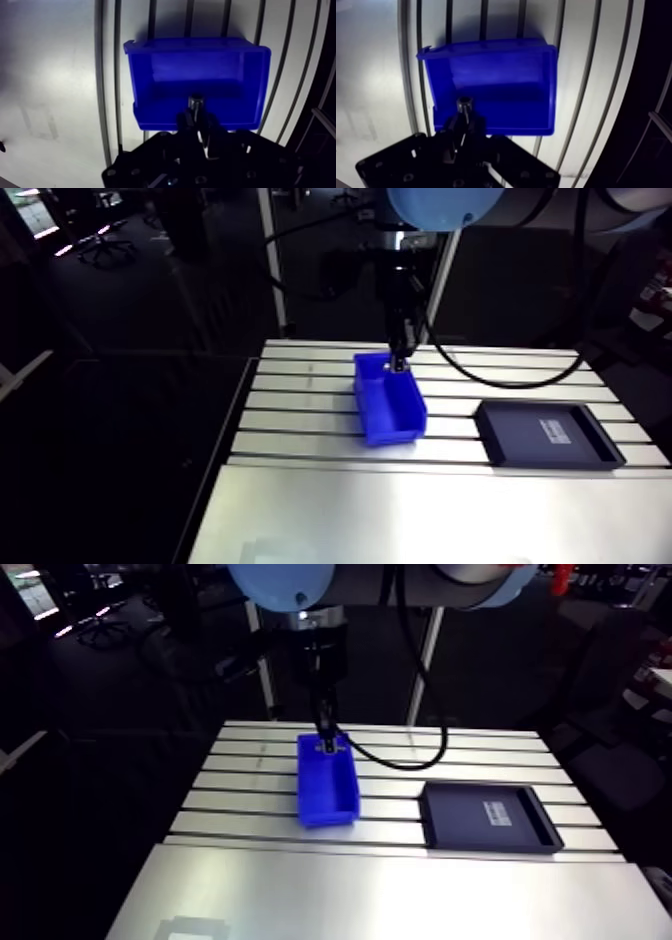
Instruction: Pick up the M10 bolt from the tray and put it into the blue bin.
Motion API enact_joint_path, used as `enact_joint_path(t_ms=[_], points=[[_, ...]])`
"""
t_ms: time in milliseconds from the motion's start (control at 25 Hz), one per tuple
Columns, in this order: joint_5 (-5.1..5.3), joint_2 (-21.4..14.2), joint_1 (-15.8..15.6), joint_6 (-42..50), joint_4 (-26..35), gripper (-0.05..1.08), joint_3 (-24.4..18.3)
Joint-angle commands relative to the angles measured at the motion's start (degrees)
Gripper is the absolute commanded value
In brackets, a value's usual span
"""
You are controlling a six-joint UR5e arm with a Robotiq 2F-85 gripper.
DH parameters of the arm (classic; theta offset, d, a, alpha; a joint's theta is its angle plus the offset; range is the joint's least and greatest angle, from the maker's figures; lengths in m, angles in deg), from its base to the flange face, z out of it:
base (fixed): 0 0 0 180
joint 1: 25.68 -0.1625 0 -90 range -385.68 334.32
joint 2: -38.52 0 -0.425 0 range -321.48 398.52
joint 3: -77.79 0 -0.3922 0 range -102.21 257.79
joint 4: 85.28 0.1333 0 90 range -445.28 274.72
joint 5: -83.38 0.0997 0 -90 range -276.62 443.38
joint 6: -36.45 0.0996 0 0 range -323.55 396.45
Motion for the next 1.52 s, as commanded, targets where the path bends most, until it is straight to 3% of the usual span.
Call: enact_joint_path(t_ms=[40, 560, 1520], points=[[-0.16, 0.4, -0.2, 0.4, -4.3, 1.04, 2.5], [-0.08, 2.6, -0.3, 2.2, -9.4, 1.03, 5.9], [-0.08, 5.6, -0.4, 3.4, -10.9, 1.01, 6.4]])
